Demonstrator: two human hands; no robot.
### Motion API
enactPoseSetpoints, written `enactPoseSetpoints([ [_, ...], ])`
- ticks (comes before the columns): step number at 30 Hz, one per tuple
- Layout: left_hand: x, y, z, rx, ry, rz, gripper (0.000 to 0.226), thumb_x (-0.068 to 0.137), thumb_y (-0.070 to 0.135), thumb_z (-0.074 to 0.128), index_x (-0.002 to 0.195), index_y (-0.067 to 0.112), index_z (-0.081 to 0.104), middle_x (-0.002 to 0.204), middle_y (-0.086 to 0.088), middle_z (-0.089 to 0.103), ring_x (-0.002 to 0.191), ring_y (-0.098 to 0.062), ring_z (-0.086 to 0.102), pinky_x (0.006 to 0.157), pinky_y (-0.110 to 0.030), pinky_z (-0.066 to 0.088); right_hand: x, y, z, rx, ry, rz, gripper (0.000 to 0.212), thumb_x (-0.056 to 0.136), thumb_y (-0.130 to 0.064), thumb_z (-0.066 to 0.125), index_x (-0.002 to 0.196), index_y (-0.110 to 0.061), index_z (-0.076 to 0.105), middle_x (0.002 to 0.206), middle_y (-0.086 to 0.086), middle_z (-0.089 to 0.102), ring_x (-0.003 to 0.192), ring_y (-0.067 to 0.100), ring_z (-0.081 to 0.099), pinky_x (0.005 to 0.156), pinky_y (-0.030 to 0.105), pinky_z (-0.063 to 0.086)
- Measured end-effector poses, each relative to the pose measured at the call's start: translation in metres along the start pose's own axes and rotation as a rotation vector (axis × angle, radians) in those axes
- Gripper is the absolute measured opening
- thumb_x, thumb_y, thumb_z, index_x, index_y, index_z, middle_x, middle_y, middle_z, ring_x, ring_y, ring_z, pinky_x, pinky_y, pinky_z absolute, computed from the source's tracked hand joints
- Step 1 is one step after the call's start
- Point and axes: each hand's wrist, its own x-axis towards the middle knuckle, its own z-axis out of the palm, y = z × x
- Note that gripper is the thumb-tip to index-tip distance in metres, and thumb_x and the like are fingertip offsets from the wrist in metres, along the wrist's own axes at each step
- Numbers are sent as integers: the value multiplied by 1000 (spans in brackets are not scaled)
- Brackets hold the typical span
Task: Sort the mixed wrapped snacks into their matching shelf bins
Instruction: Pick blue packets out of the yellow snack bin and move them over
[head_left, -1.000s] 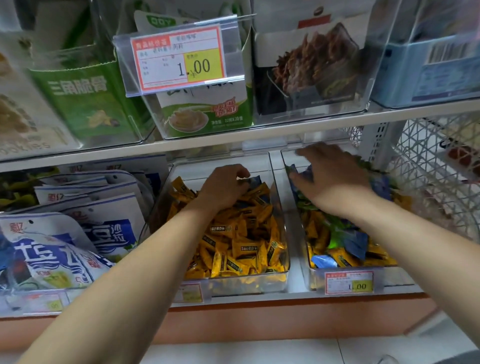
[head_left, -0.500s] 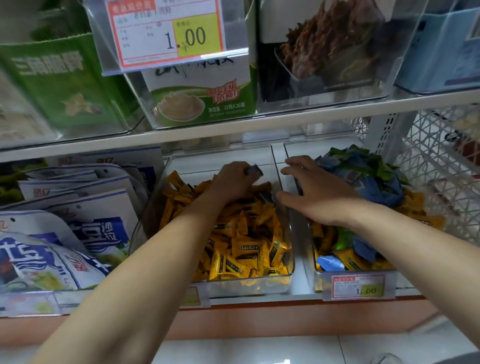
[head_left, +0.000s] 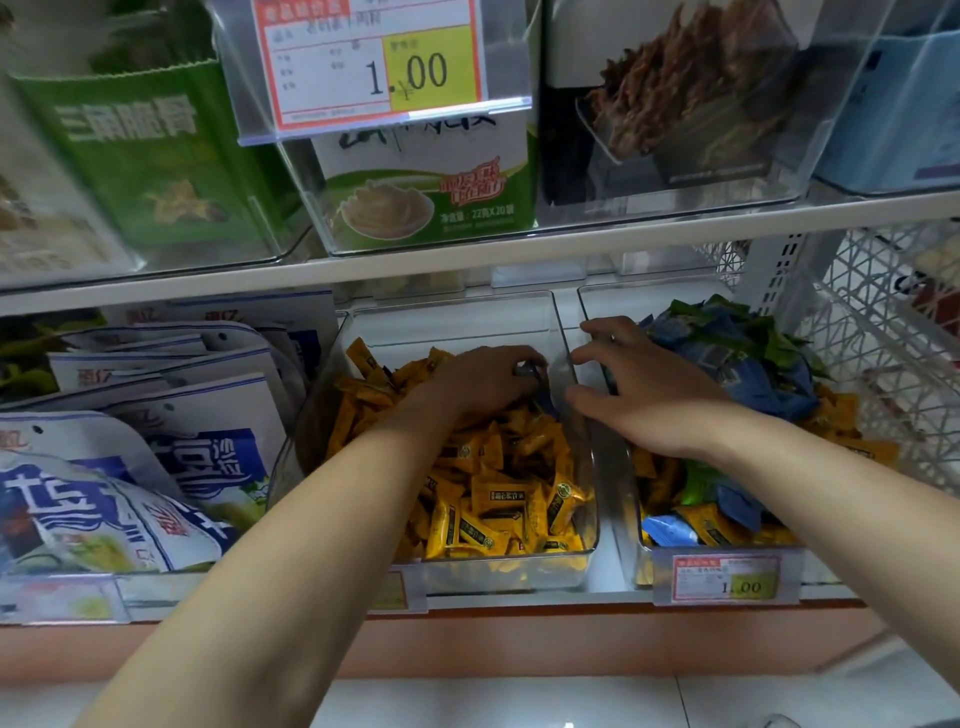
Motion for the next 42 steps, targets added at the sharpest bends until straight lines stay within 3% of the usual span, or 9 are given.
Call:
enactPoseSetpoints([
  [6,3,-12,-16,85,15,-76,33,93,44,59,110,18,68,110,-3,63,92,-17,56,71,-33,46,1,1,0,5,-4,-5,58,85,-62,44,134,-31,50,156,-17,18,136,14,38,97,30,36],
  [11,2,-1,-13,66,200,1,24,89,41,62,108,26,66,100,6,58,92,-16,55,71,-33,45,2,1,0,-1,5,-15,55,87,-60,46,133,-30,51,156,-16,19,133,14,40,95,30,36],
  [16,3,7,-3,-148,26,-83,12,92,37,58,104,33,58,109,3,61,94,-12,55,71,-30,43,2,1,1,-6,3,-13,55,87,-59,46,134,-30,50,156,-16,19,132,15,42,96,31,37],
  [19,2,13,2,-138,-64,-132,30,95,49,54,114,27,52,105,2,60,89,-10,55,66,-29,41,1,0,0,-10,2,-14,54,89,-58,47,134,-29,50,156,-15,18,132,15,42,98,32,38],
  [23,-4,18,5,-4,-85,-98,49,93,51,58,131,22,48,120,-3,59,104,-19,57,88,-37,51,0,0,-1,-2,-5,-12,54,90,-58,47,135,-29,50,156,-15,18,132,15,42,99,31,37],
  [27,-9,20,-1,-45,-75,-31,43,89,39,68,127,23,57,127,0,58,113,-19,55,94,-39,49,0,-1,-1,7,-11,-9,54,89,-59,47,135,-29,50,157,-16,18,132,15,42,97,29,36],
  [34,-26,17,-12,-192,258,-19,13,80,22,78,90,25,71,101,8,68,100,-13,62,91,-39,52,0,0,-2,11,-4,-14,53,88,-61,48,132,-31,51,155,-15,21,132,14,42,98,30,37],
  [38,-43,19,-33,-379,512,-9,13,83,18,76,85,29,69,91,18,66,91,0,60,80,-16,47,0,-1,-1,17,-2,1,57,87,-60,51,136,-31,48,154,-13,23,137,16,34,104,33,35],
  [42,-77,32,-49,-591,568,32,13,87,16,73,89,29,68,92,18,66,88,9,58,72,-4,42,-3,-17,-6,-19,204,-61,68,86,-55,59,144,-30,36,148,-6,35,135,19,30,102,31,32],
])
